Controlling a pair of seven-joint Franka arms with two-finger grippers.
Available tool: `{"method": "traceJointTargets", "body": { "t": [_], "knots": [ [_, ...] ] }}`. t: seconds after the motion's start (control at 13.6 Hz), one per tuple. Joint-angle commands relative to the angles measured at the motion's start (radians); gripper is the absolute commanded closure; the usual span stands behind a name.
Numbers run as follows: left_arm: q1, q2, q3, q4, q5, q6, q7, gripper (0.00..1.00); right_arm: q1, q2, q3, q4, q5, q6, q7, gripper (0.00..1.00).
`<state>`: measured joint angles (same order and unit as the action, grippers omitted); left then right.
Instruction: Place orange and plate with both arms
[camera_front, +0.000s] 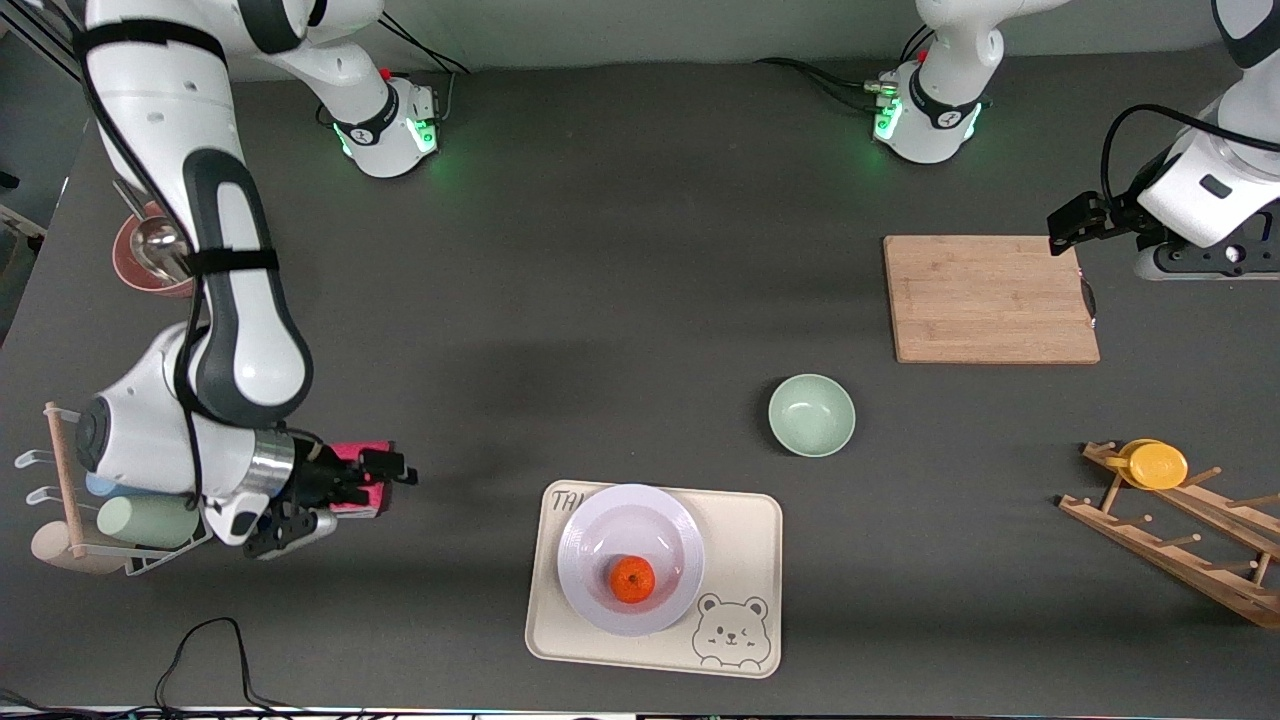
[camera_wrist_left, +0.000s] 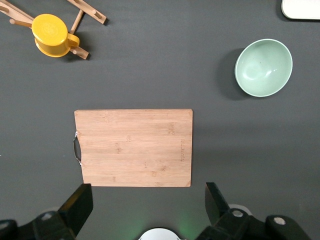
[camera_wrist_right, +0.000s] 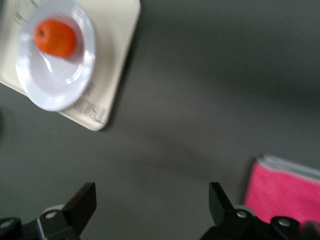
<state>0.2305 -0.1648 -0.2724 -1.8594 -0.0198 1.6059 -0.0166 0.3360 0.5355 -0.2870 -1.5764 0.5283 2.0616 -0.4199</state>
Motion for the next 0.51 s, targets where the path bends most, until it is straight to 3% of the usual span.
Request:
{"method": "traceJointTargets", "body": {
  "t": [0.0, 0.15, 0.29, 0.44],
  "knots": [
    [-0.016, 0.001, 0.007, 0.011, 0.001, 0.008, 0.0, 0.0, 0.073, -0.227, -0.027, -0.206, -0.245, 0.003, 0.128, 0.0],
    [-0.016, 0.001, 0.005, 0.011, 0.003, 0.012, 0.0, 0.0, 0.072, -0.316, -0.041, -0.218, -0.352, -0.122, 0.179, 0.0],
    [-0.016, 0.001, 0.005, 0.009, 0.003, 0.016, 0.0, 0.0, 0.072, -0.344, -0.078, -0.133, -0.427, -0.272, 0.184, 0.0],
    [-0.017, 0.001, 0.005, 0.009, 0.003, 0.017, 0.001, 0.0, 0.073, -0.35, -0.089, 0.006, -0.429, -0.478, 0.188, 0.0]
  ]
}}
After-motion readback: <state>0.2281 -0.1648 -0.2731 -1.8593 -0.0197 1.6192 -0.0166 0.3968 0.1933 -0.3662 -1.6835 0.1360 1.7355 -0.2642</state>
